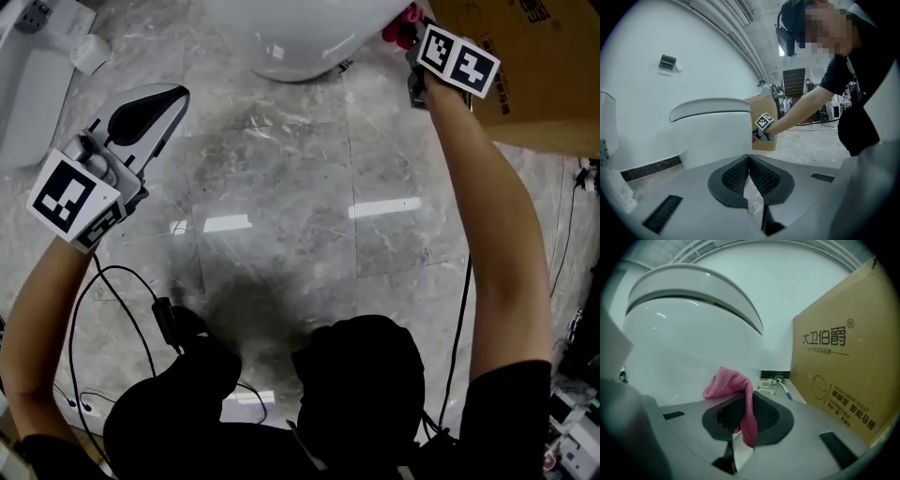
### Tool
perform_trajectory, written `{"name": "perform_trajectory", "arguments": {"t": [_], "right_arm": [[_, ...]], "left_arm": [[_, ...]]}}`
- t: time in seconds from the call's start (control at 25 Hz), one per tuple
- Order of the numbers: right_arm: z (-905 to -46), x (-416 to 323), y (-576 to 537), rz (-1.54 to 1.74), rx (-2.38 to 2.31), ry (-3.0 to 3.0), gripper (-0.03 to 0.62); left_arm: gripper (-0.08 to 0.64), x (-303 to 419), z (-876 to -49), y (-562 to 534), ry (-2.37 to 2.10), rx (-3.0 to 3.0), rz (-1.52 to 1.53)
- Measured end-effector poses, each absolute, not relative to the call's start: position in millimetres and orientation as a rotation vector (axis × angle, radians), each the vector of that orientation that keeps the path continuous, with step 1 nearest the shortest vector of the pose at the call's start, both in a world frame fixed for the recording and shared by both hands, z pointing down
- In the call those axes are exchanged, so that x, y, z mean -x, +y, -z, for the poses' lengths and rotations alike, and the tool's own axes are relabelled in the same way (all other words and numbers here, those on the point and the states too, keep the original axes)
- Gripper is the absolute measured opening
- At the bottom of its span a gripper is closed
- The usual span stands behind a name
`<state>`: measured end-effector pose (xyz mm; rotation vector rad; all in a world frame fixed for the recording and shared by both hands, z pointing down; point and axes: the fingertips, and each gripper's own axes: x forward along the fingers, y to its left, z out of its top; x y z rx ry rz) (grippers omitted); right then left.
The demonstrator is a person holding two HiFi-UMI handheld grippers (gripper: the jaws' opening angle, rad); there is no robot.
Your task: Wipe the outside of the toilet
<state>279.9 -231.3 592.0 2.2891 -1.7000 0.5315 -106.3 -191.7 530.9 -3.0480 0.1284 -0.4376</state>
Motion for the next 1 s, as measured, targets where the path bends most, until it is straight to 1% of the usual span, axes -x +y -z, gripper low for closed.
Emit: {"name": "perform_trajectory", "arguments": {"t": [0.12, 0.2, 0.32, 0.44, 0.56, 0.68, 0.84, 1.0], "right_arm": [[-593.8, -285.9, -220.5, -0.487, -2.32, -1.669, 0.066], [-601.4, -270.9, -200.6, -0.495, -2.317, -1.728, 0.066], [-613.5, -208.6, -158.6, -0.564, -2.212, -1.903, 0.066], [-624.7, -130.3, -145.0, -0.727, -2.115, -2.102, 0.066], [-630.6, -54.7, -157.9, -0.821, -2.022, -2.25, 0.066], [-637.8, 2.9, -187.3, -0.81, -1.938, -2.329, 0.066], [-646.7, 44.8, -240.9, -0.732, -1.956, -2.309, 0.066], [-659.0, 61.8, -280.4, -0.693, -1.988, -2.254, 0.066]], "left_arm": [[0.014, 111.2, -538.8, -193.6, 0.125, 3.04, 0.488], [0.014, 117.6, -539.2, -201.9, 0.197, 3.082, 0.456], [0.014, 134.5, -547.7, -230.2, 0.389, 3.121, 0.429], [0.014, 152.0, -562.1, -259.4, 0.618, 3.146, 0.398], [0.014, 161.5, -573.5, -272.8, 0.772, 3.155, 0.363], [0.015, 163.2, -580.2, -278.7, 0.875, 3.18, 0.316], [0.015, 159.0, -588.4, -278.9, 0.899, 3.21, 0.339], [0.015, 150.2, -586.6, -268.3, 0.826, 3.221, 0.344]]}}
